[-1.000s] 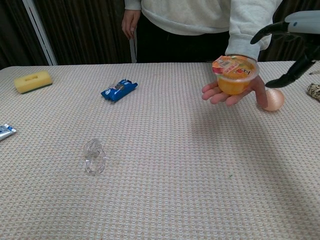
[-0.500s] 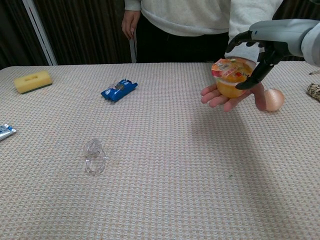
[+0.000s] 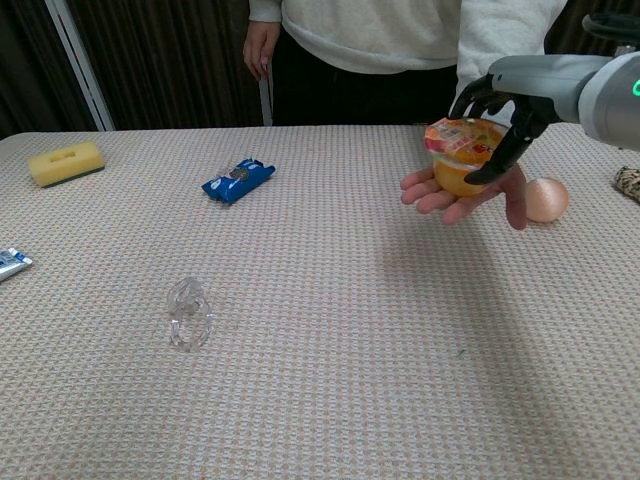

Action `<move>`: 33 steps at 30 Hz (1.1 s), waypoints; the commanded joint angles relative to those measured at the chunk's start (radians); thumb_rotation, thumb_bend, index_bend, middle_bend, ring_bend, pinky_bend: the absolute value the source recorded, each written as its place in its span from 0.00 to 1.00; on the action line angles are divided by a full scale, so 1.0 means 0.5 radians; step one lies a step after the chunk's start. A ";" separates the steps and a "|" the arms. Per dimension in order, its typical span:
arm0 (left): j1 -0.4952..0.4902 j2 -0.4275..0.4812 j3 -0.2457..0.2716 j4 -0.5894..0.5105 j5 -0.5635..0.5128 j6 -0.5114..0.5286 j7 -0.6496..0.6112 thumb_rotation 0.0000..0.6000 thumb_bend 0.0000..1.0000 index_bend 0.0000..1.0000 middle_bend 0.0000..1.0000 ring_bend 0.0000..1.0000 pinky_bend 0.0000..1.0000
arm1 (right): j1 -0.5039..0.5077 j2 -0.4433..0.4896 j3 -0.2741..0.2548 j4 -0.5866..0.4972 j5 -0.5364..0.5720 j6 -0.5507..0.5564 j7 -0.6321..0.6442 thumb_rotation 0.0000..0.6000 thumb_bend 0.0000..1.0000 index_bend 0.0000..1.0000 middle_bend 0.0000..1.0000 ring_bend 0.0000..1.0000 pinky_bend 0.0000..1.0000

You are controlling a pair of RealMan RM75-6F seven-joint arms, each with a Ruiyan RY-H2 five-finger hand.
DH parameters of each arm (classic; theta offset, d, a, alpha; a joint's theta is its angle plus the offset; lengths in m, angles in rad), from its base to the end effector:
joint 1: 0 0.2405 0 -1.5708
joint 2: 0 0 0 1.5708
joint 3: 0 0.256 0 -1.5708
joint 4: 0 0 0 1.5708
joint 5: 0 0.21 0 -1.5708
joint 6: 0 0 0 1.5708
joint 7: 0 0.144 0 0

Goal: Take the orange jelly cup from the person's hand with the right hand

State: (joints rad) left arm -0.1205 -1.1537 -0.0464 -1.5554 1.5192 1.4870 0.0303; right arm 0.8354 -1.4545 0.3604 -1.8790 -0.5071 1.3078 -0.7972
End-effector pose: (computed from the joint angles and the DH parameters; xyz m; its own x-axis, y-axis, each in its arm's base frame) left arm -0.3102 0.1921 0.1520 0.4437 -0.0146 0.8961 0.8944 -0.0568 -0.4437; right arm -0.0976 -0.3454 0.0452 0.3661 -0.2227 0.9036 -0.9292 -0.0352 0.3678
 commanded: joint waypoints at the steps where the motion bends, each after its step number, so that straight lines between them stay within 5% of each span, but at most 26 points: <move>1: 0.000 0.000 0.000 0.000 -0.001 -0.001 -0.002 1.00 0.20 0.01 0.00 0.00 0.00 | -0.015 -0.072 -0.026 0.066 -0.171 0.091 0.099 1.00 0.26 0.59 0.53 0.48 0.54; 8: 0.000 0.001 0.000 -0.001 -0.002 -0.001 -0.004 1.00 0.20 0.01 0.00 0.00 0.00 | -0.056 -0.046 -0.068 0.030 -0.370 0.148 0.170 1.00 0.27 0.64 0.56 0.51 0.56; 16: 0.000 0.001 0.002 -0.003 -0.005 -0.004 0.005 1.00 0.20 0.01 0.00 0.00 0.00 | -0.210 0.196 -0.114 -0.284 -0.505 0.281 0.213 1.00 0.27 0.64 0.56 0.51 0.56; 25: 0.004 -0.004 0.001 -0.010 -0.004 0.009 0.044 1.00 0.20 0.01 0.00 0.00 0.00 | -0.558 0.497 -0.425 -0.433 -0.727 0.320 0.437 1.00 0.27 0.64 0.56 0.51 0.56; 33: 0.012 -0.013 0.002 -0.004 0.011 0.037 0.066 1.00 0.20 0.01 0.00 0.00 0.00 | -0.748 0.368 -0.638 -0.155 -0.758 0.201 0.620 1.00 0.27 0.64 0.55 0.49 0.56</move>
State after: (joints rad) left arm -0.1148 -1.1597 -0.0454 -1.5580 1.5244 1.5048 0.0630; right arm 0.4811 -1.2444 0.0620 -1.9951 -0.8888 1.4297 -0.5016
